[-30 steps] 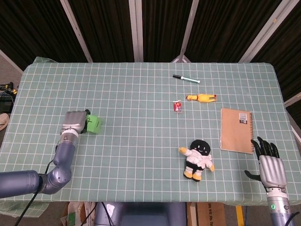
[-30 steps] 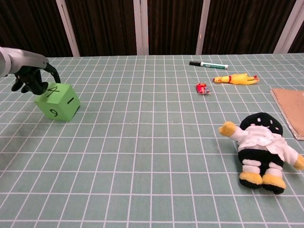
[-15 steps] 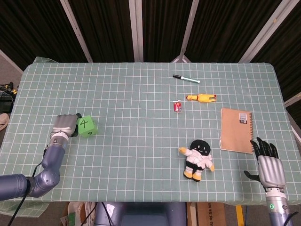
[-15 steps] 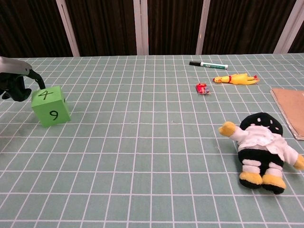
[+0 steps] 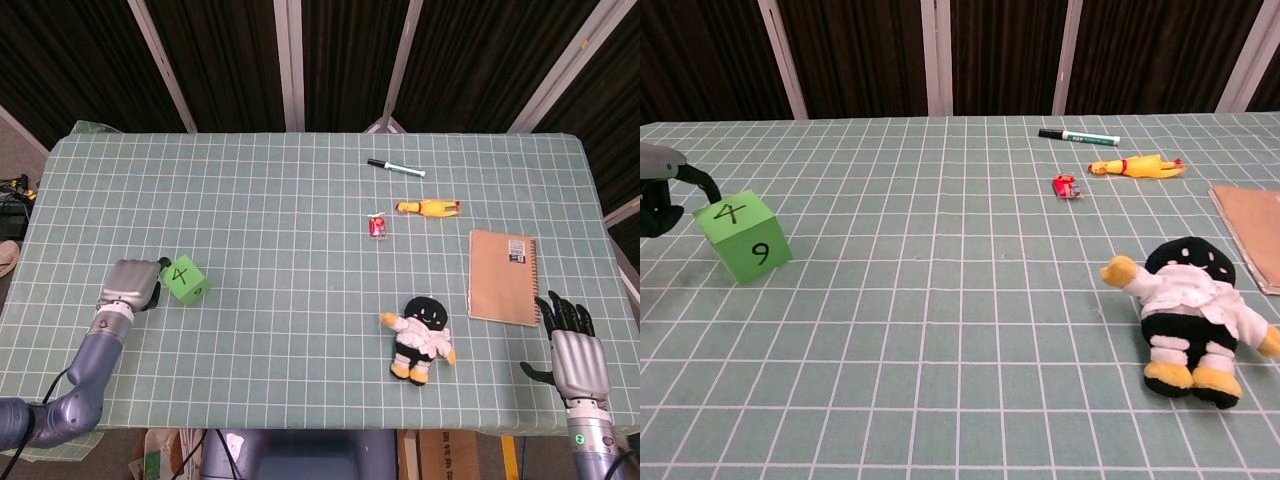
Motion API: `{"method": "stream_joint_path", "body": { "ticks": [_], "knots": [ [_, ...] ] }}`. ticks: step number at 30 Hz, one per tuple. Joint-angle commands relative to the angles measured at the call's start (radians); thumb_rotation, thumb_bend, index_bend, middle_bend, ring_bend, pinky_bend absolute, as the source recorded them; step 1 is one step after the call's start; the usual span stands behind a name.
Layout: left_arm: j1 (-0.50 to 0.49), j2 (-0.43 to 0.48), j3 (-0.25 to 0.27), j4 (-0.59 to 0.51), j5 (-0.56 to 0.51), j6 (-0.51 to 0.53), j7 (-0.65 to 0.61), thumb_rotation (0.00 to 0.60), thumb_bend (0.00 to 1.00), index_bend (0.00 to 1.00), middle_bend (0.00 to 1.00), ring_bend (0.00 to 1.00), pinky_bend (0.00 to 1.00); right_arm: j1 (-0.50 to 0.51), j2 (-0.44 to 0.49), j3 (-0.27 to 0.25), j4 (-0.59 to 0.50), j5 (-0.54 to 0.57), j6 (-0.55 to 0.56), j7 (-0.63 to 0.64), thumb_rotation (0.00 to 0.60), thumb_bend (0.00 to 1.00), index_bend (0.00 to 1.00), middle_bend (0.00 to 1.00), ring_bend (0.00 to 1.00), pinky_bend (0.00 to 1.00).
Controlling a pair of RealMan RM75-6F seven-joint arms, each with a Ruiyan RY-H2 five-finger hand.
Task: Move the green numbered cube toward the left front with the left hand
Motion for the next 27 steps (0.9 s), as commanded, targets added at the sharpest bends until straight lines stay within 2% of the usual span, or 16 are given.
{"method": "stream_joint_path", "body": {
  "ticks": [1, 8, 27],
  "knots": [
    [0.046, 0.019, 0.031, -0.032, 0.058, 0.039, -0.034, 0.6, 0.88, 0.23, 0.87, 0.7, 0.7, 0.0, 0.001, 0.0, -0.002, 0.001, -0.002, 0.001, 0.6, 0.15, 0.11, 0.01, 0.05, 0.02],
    [0.079, 0.018, 0.06, -0.027, 0.117, 0.033, -0.049, 0.6, 0.88, 0.23, 0.87, 0.7, 0.7, 0.0, 0.002, 0.001, -0.007, 0.001, 0.0, 0.004, 0.6, 0.15, 0.11, 0.01, 0.05, 0.02],
    [0.141, -0.025, 0.079, -0.007, 0.276, 0.007, -0.122, 0.6, 0.88, 0.23, 0.87, 0.7, 0.7, -0.001, 0.004, 0.004, -0.013, 0.013, 0.001, 0.004, 0.6, 0.15, 0.11, 0.01, 0.05, 0.03]
  ]
}}
